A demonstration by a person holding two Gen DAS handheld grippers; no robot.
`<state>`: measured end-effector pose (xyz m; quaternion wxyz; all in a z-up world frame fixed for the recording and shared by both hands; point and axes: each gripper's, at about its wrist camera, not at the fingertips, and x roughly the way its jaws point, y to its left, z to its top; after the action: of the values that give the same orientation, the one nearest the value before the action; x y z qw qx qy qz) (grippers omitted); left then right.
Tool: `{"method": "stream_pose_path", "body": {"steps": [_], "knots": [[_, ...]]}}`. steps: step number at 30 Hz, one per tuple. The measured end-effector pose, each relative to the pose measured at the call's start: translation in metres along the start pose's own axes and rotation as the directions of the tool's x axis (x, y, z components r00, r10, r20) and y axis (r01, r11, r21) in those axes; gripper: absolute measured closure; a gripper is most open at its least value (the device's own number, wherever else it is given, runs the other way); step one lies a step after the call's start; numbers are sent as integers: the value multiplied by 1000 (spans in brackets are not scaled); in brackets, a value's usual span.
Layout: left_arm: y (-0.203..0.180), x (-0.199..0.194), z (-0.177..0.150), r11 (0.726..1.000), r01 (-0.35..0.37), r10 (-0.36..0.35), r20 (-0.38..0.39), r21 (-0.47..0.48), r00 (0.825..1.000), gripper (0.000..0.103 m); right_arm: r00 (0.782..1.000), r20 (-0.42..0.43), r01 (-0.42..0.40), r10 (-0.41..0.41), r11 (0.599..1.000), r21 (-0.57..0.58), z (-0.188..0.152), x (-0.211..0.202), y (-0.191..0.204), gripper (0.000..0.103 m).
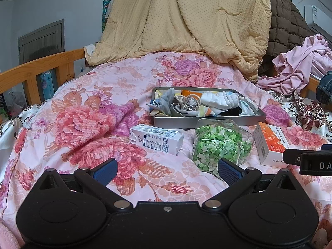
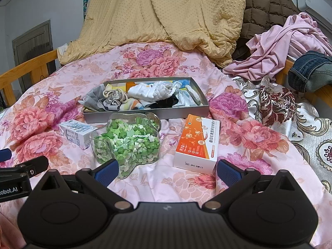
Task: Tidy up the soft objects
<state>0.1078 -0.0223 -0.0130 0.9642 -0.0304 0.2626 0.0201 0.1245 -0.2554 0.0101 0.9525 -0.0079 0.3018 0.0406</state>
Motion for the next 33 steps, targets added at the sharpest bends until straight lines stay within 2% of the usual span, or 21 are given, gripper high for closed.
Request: {"method": "stream_pose_path", "body": {"steps": [33], "knots": [[3, -2, -1, 1000, 5, -5, 4, -20, 1000, 1, 1000, -1, 0, 0, 1000, 0, 1, 0, 0, 0]]}}
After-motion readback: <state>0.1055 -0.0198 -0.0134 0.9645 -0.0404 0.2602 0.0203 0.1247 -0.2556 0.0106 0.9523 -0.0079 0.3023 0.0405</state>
